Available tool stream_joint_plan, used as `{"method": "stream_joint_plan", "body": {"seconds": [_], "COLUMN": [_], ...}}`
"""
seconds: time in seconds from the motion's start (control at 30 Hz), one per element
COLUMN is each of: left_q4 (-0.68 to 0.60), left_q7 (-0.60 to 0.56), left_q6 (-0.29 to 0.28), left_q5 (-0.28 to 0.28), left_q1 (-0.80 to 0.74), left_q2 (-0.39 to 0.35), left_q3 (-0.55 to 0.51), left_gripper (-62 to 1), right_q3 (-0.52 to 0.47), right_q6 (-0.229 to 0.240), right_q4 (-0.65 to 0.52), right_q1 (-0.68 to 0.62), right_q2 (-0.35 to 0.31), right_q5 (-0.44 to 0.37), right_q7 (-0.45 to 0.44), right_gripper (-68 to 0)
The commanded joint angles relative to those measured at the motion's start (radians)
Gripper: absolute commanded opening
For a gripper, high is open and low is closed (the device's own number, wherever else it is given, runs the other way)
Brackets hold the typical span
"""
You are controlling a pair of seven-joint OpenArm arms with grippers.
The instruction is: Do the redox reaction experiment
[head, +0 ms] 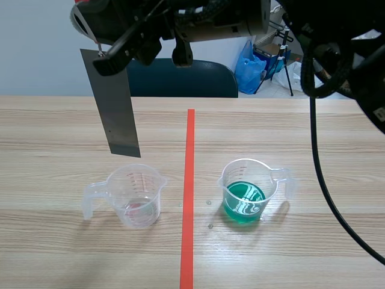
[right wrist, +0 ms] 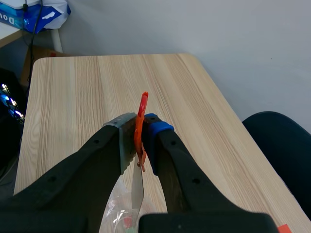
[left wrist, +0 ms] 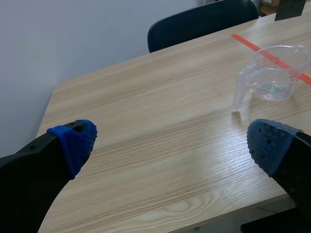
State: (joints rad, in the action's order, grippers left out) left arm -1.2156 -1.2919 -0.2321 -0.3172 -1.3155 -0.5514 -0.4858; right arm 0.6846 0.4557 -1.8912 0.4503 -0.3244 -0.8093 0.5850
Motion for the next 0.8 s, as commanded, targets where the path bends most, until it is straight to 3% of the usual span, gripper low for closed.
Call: {"method": "stream_joint_plan", "body": {"seconds": [0.0,0.33,0.6,0.77], "left_q4": [-0.01,-0.01,-0.01,-0.01], "left_q7": [-0.017,-0.017,-0.017,-0.017], "left_q6": [0.002,0.002,0.002,0.001], "left_q5": [-0.007,-0.007,-0.007,-0.007], "left_q1": [-0.001,-0.001,-0.001,-0.001], "left_q2": [0.005,0.005,0.005,0.005], "left_q3": [-0.008,-0.008,-0.008,-0.008], "left_gripper": [1.4,1.4,1.4,1.4], "right_q3": [-0.011,-0.013,-0.015,-0.081], "right_q6": [-0.002,-0.002,-0.003,0.001], "right_q4": [-0.004,-0.008,-0.011,-0.036], "right_q1": [0.014,0.014,0.003,-0.063], "right_q2": [-0.006,-0.085,-0.205,-0.285], "right_q5": [-0.01,-0.01,-0.01,-0.01], "right_q7": [-0.015,-0.074,-0.158,-0.229], "right_gripper": [-66.9,-66.9,-66.9,-66.9]}}
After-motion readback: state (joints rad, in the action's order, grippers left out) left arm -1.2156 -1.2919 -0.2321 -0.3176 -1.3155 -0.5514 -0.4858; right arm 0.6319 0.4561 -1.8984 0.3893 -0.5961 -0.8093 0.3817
